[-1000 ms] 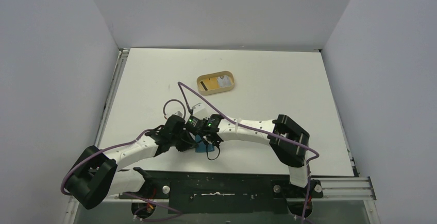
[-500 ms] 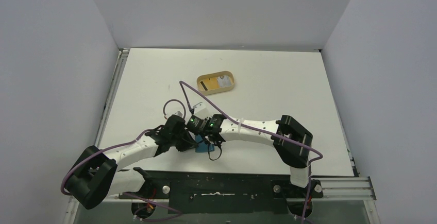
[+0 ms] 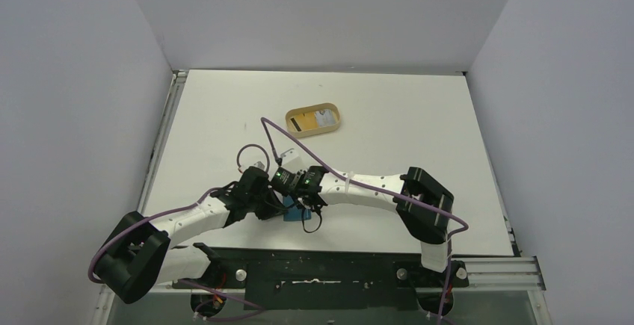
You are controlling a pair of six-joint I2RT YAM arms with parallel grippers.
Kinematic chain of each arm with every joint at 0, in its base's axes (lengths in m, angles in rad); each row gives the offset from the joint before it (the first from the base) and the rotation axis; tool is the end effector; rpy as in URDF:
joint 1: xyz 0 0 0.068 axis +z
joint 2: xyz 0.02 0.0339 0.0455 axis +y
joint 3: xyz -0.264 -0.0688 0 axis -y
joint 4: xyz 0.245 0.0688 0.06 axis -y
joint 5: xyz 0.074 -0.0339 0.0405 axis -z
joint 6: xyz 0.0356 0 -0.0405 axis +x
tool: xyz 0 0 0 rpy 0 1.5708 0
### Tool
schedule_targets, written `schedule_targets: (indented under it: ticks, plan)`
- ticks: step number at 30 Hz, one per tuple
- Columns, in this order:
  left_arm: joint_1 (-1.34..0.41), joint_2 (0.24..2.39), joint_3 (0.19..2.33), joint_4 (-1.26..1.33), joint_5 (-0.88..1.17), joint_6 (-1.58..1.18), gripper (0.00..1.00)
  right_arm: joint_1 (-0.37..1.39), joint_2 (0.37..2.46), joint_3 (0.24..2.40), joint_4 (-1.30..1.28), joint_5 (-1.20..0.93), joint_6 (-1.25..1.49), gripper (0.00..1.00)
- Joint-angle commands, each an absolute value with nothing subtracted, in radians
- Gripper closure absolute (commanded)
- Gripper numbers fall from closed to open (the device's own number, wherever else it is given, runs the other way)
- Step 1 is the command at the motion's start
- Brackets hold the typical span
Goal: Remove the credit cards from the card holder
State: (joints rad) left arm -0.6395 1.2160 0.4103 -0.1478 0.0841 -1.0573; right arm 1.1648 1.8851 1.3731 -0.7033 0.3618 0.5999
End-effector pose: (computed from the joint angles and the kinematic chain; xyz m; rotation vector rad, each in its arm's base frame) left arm 0.1624 -0.1245 0.1366 -0.5252 2.6525 -0.7219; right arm 0.1624 0.3459 0.1963 -0.6524 2.5594 0.0595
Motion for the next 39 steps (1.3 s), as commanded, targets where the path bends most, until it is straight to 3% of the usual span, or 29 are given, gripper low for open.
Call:
schedule_targets:
  ticks: [1, 8, 16, 26, 39]
  plan:
    - [-0.637, 1.215, 0.393, -0.191, 0.073, -1.034, 1.0, 1.161, 1.838, 1.364, -0.668, 0.384, 0.621, 0.96]
    - [-0.636, 1.207, 0.391, -0.192, 0.071, -1.035, 1.0, 1.152, 1.83, 1.34, -0.631, 0.361, 0.644, 1.0]
    - [-0.636, 1.192, 0.39, -0.198, 0.065, -1.038, 1.0, 1.085, 1.741, 1.18, -0.366, 0.203, 0.715, 1.0]
    - [-0.636, 1.187, 0.387, -0.191, 0.063, -1.041, 1.0, 1.056, 1.74, 1.131, -0.183, 0.063, 0.724, 1.0]
    - [-0.635, 1.198, 0.39, -0.187, 0.063, -1.04, 1.0, 1.046, 1.789, 1.144, -0.213, -0.029, 0.729, 1.0]
